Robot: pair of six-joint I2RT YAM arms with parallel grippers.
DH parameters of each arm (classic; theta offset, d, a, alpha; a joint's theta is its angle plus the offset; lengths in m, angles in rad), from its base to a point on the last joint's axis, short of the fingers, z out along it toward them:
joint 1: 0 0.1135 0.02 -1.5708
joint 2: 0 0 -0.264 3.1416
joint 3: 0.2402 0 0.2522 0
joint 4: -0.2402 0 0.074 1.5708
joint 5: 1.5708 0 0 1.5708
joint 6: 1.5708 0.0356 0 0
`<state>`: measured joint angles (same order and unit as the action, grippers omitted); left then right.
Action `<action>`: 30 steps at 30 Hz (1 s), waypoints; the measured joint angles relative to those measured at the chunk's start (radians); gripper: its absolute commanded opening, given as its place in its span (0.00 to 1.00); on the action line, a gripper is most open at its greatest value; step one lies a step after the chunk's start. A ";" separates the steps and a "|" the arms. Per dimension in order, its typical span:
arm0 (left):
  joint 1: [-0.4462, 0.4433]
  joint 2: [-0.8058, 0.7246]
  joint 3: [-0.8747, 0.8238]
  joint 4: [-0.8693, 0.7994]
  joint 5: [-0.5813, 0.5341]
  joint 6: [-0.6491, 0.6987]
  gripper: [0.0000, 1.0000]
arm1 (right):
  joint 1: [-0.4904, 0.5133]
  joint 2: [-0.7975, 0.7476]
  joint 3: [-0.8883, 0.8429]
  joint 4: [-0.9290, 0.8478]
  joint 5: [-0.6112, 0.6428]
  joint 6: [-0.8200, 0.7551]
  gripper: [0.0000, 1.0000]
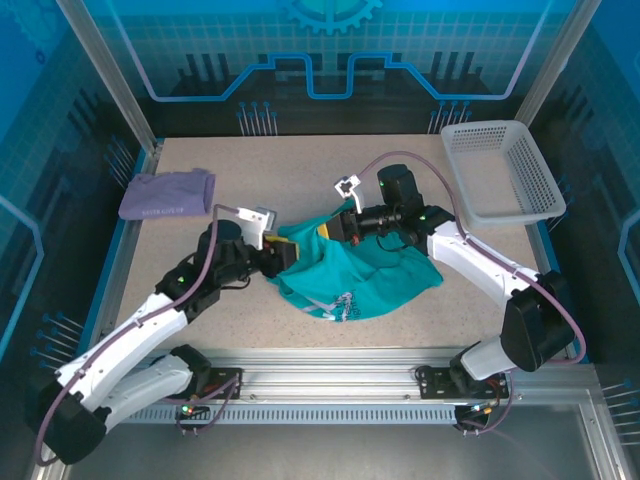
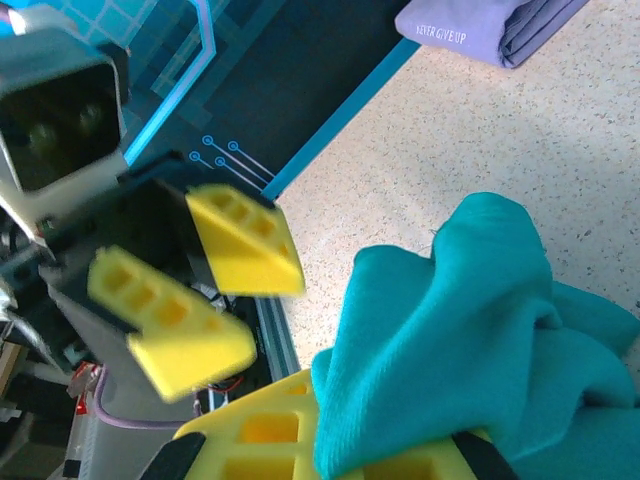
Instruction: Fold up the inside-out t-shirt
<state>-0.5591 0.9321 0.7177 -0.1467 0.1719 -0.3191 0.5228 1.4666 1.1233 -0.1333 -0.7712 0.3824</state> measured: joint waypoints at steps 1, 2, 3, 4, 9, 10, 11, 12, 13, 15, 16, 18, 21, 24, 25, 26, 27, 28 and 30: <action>-0.014 0.031 0.001 0.008 0.013 0.008 0.44 | 0.000 0.000 0.000 0.001 0.000 0.004 0.00; -0.025 0.061 0.002 0.015 0.022 0.009 0.44 | -0.001 0.000 0.000 0.001 0.000 0.006 0.00; -0.033 0.087 0.002 0.021 0.029 0.011 0.44 | -0.001 0.000 0.000 0.002 0.000 0.008 0.00; -0.040 0.117 0.002 0.026 0.036 0.013 0.44 | -0.001 0.000 0.000 0.002 0.000 0.011 0.00; -0.046 0.203 0.002 0.073 0.042 0.012 0.40 | -0.003 0.000 0.000 0.001 0.001 0.011 0.00; -0.046 0.216 0.003 0.086 0.043 0.012 0.38 | -0.003 0.000 0.000 0.001 0.001 0.011 0.00; -0.046 0.227 0.004 0.101 0.042 0.010 0.35 | -0.003 0.000 0.000 0.001 0.002 0.011 0.00; -0.046 0.237 0.006 0.112 0.042 0.010 0.32 | -0.005 0.000 0.000 0.001 0.003 0.011 0.00; -0.046 0.249 0.008 0.130 0.043 0.006 0.28 | -0.006 0.000 0.000 0.001 0.003 0.011 0.00; -0.046 0.271 0.014 0.153 0.043 0.005 0.14 | -0.008 0.000 -0.001 0.000 0.004 0.010 0.00; -0.046 0.280 0.016 0.164 0.044 0.005 0.07 | -0.009 -0.001 -0.003 0.000 0.004 0.010 0.00; -0.046 0.291 0.018 0.180 0.047 0.005 0.00 | -0.014 -0.002 -0.007 -0.006 0.008 0.009 0.00; -0.046 0.284 0.019 0.194 0.071 -0.002 0.00 | -0.027 -0.005 -0.006 -0.046 0.054 -0.011 0.02; -0.046 0.249 0.019 0.201 0.128 -0.027 0.00 | -0.029 -0.004 0.023 -0.133 0.156 -0.036 0.06; -0.046 0.231 0.019 0.206 0.158 -0.045 0.00 | -0.028 -0.002 0.041 -0.164 0.197 -0.043 0.08; -0.045 0.217 0.021 0.211 0.183 -0.063 0.00 | -0.026 0.002 0.061 -0.187 0.236 -0.049 0.10; -0.044 0.203 0.024 0.220 0.211 -0.086 0.00 | -0.024 0.007 0.085 -0.213 0.280 -0.056 0.12; -0.042 0.192 0.029 0.229 0.229 -0.108 0.00 | -0.022 0.011 0.105 -0.235 0.321 -0.067 0.15; -0.039 0.175 0.039 0.246 0.257 -0.153 0.00 | -0.017 0.011 0.121 -0.259 0.382 -0.089 0.22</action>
<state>-0.5976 1.1072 0.7563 0.0994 0.4290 -0.4725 0.5060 1.4773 1.2446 -0.3927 -0.3893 0.2932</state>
